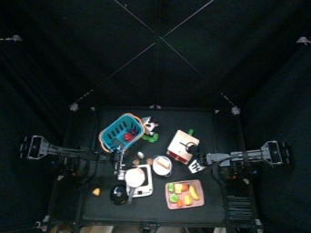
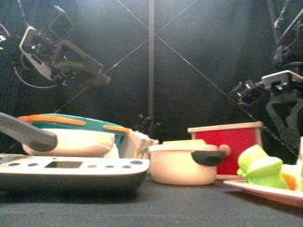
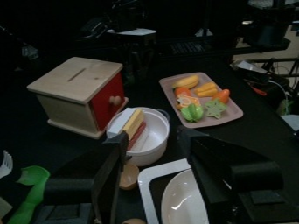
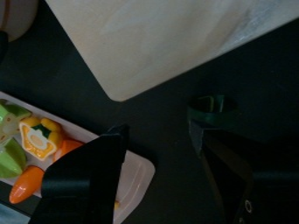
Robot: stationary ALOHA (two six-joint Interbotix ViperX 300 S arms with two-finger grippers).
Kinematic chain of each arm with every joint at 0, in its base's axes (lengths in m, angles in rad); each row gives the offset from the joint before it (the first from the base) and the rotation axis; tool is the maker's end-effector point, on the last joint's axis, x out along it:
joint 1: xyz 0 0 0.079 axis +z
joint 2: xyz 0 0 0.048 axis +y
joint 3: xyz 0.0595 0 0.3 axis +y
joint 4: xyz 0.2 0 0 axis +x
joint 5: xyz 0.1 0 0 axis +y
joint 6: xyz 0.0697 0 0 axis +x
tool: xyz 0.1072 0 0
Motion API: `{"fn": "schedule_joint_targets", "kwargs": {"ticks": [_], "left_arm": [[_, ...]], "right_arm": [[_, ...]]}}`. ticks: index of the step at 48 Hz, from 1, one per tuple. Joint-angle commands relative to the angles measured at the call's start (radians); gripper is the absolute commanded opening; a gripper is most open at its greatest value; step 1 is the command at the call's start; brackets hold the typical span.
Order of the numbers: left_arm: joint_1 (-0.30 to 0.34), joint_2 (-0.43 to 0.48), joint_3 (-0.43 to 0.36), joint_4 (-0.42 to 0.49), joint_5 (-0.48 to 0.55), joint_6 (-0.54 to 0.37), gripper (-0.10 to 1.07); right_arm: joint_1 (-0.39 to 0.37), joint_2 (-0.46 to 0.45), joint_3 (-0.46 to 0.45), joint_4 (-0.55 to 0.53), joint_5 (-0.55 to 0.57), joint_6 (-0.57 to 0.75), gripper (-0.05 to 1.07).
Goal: Place seaweed to right of drawer
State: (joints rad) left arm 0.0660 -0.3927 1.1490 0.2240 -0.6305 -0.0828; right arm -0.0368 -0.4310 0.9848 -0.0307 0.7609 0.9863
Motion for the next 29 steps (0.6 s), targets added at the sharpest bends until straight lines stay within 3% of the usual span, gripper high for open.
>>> {"fn": "schedule_joint_targets", "kwargs": {"ticks": [1, 29], "left_arm": [[0.005, 0.0, -0.011, -0.002, -0.003, 0.002, 0.86], [0.005, -0.002, -0.009, -0.002, -0.002, 0.002, 0.86]], "right_arm": [[0.003, -0.006, -0.017, 0.002, -0.003, 0.002, 0.9], [0.006, -0.003, -0.023, 0.017, -0.002, 0.0, 0.9]]}}
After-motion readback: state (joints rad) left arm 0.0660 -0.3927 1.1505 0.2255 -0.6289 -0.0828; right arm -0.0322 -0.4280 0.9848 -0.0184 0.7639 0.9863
